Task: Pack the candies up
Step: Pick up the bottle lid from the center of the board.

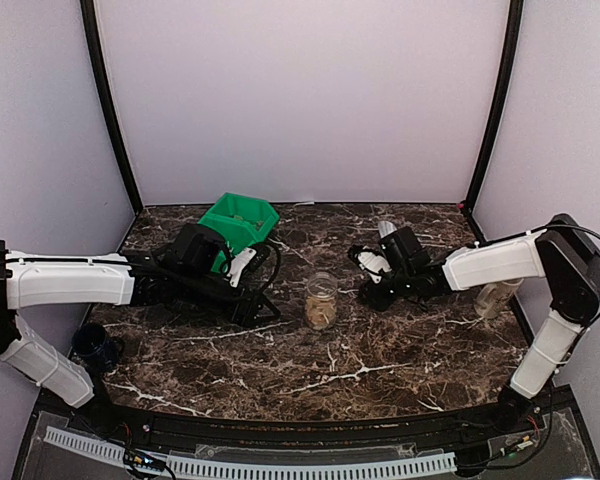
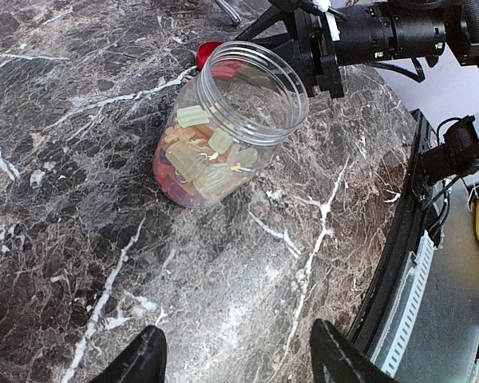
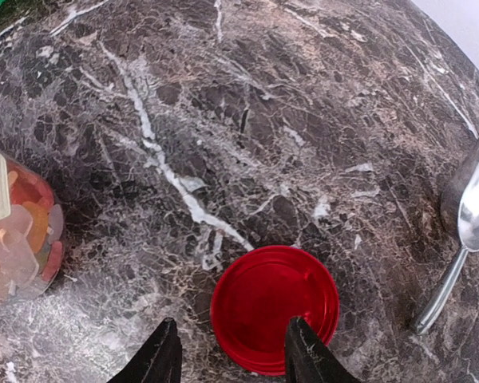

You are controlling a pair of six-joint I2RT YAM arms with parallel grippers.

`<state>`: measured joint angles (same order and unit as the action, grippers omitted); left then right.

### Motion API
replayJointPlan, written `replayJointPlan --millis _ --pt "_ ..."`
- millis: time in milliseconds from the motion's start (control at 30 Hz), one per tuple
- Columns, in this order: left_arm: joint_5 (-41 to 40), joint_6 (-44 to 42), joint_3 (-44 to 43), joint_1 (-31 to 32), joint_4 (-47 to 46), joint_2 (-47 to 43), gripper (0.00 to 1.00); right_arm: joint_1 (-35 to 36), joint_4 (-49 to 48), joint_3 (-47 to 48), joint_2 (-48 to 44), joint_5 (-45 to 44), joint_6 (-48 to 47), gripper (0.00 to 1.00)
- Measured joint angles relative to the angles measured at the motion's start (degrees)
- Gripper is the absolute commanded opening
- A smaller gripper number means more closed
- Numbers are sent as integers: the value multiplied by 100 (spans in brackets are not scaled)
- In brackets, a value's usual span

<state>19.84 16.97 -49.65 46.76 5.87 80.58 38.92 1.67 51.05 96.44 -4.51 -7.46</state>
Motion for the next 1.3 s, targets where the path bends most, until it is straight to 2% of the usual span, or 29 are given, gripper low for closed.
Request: replayJointPlan --millis 167,500,700,833,1100,1300 --pt "-15 2 0 0 -2 0 64 105 157 11 111 22 -50 42" --pt "-39 2 0 0 -4 0 65 138 315 201 568 -168 -85 31" --pt "-44 0 0 0 -13 0 65 140 391 348 675 -221 -76 10" --pt "-46 -2 0 0 -26 4 65 144 501 470 763 -149 -101 4" --pt "-46 -111 -7 0 -74 107 73 144 761 531 667 92 -83 0" --pt "-11 -452 -11 0 -308 103 77 144 1217 533 -118 553 20 0"
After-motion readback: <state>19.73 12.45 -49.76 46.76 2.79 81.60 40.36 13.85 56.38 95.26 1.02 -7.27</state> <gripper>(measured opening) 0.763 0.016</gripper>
